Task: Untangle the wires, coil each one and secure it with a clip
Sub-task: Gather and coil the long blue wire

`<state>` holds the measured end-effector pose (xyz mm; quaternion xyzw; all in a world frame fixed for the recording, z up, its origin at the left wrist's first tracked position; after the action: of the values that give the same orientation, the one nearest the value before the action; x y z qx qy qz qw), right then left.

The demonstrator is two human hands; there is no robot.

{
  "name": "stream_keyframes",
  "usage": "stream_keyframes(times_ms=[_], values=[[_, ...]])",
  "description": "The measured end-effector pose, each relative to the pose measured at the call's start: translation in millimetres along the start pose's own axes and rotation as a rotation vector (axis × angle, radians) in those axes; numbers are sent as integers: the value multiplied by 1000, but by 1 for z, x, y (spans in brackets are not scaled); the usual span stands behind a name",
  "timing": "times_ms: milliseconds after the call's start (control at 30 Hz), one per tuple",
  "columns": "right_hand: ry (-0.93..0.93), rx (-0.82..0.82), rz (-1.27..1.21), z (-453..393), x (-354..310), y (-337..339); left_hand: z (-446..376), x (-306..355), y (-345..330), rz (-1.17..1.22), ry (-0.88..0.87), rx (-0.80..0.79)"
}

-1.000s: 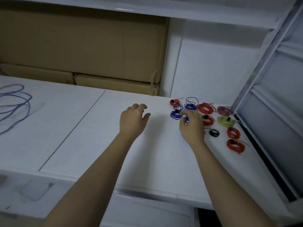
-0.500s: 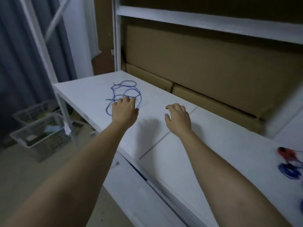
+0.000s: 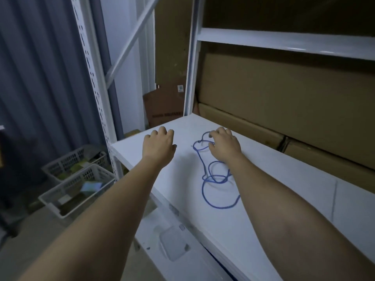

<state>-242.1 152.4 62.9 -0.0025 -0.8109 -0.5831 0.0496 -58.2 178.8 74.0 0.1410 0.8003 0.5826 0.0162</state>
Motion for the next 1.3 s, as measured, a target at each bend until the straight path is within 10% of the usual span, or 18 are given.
stream_keyframes(times_ms=[400, 667, 833, 1033, 1167, 1300], values=[[33, -365, -146, -145, -5, -126, -171, -41, -61, 5, -163, -109], [-65, -125, -688, -193, -6, -93, -227, 6, -83, 306, -573, -174], [-62, 44, -529, -195, -4, -71, -254, 18, -87, 159, -685, -76], [-34, 345, -175, -187, 14, -18, -274, 40, -87, 743, -824, -334], [-284, 355, -40, -169, 49, -2, -294, 38, -82, 977, -640, -352], [-566, 147, -517, -147, 86, -28, -296, 30, -95, 1380, -315, -608]])
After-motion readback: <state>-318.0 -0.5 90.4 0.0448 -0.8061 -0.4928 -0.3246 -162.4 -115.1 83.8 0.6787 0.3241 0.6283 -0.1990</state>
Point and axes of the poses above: each hand's wrist, its own z-axis away from the middle knuckle, its own y-axis out of the back of the hand, x = y × z, the point moved 10 cm from there along -z, towards the middle knuckle, and after that the axes turned 9 degrees about z, right-handed, at the moved point
